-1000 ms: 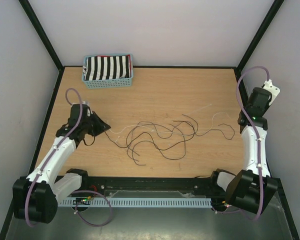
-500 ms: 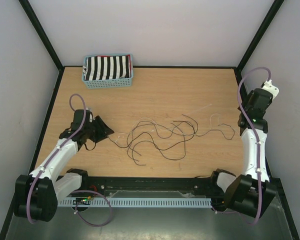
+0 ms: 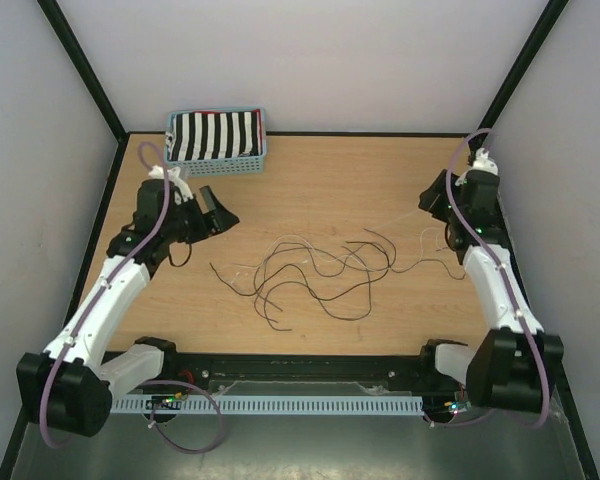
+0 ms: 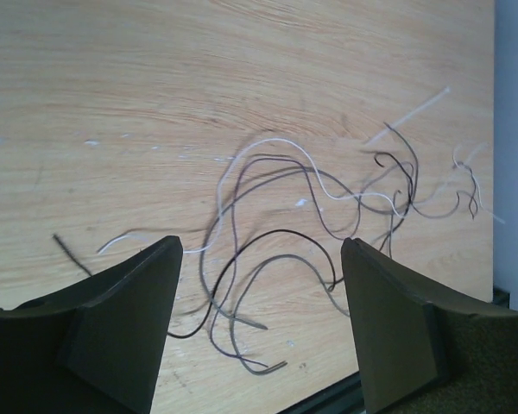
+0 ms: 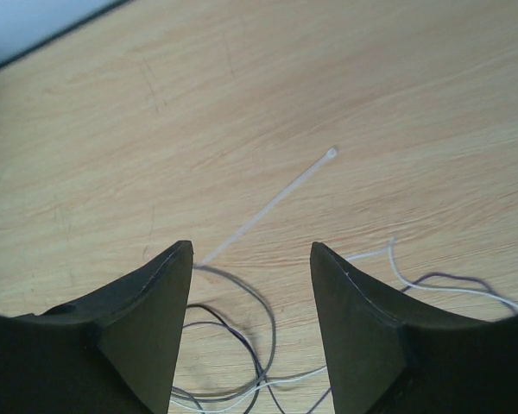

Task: Zip-tie the wires
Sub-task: Straighten the cable at the center of the board.

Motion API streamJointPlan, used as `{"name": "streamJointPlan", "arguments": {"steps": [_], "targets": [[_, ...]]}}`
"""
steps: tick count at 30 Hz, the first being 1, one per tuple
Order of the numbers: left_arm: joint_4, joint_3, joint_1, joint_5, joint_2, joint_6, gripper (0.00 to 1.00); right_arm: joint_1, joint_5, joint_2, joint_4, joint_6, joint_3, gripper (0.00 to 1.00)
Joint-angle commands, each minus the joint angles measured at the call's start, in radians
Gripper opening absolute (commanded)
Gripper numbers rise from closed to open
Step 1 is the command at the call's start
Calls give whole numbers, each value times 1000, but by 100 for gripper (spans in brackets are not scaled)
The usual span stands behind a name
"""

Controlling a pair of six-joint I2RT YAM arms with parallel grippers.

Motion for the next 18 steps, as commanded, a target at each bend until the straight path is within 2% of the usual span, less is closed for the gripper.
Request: {"name": "streamJointPlan", "arguments": {"steps": [1,5,11,18], "targets": [[9,64,-69,36,62,80,77,57,10,114,114,33,-23,67],[33,87,-125,45,82,110,78,86,101,265,137,66,26,67],[50,79,-134,78,59,127,79,86,276,437,140,121,83,67],[55,71,-135,113,33,141,80,86,317,576,111,140,206,65]]}}
